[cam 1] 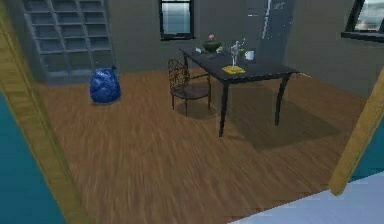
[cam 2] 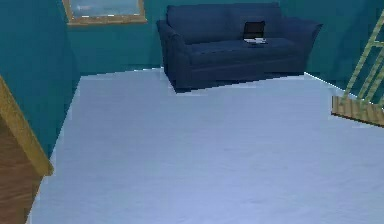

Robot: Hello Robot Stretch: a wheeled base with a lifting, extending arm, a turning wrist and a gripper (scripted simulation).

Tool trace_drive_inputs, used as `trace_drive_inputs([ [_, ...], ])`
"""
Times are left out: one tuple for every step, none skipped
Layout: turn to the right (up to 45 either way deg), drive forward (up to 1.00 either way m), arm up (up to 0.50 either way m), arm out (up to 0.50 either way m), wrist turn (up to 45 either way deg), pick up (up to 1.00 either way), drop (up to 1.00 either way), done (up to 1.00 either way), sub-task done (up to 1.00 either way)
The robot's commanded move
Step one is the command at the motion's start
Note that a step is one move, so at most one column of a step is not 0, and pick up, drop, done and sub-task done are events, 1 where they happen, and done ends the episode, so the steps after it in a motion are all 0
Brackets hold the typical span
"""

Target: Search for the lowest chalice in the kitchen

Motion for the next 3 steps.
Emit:
trace_drive_inputs([
  [15.0, 0.0, 0.0, 0.0, 0.0, 0.0, 0.0, 0.0, 0.0],
  [0.0, 0.5, 0.0, 0.0, 0.0, 0.0, 0.0, 0.0, 0.0],
  [-30.0, 0.0, 0.0, 0.0, 0.0, 0.0, 0.0, 0.0, 0.0],
])
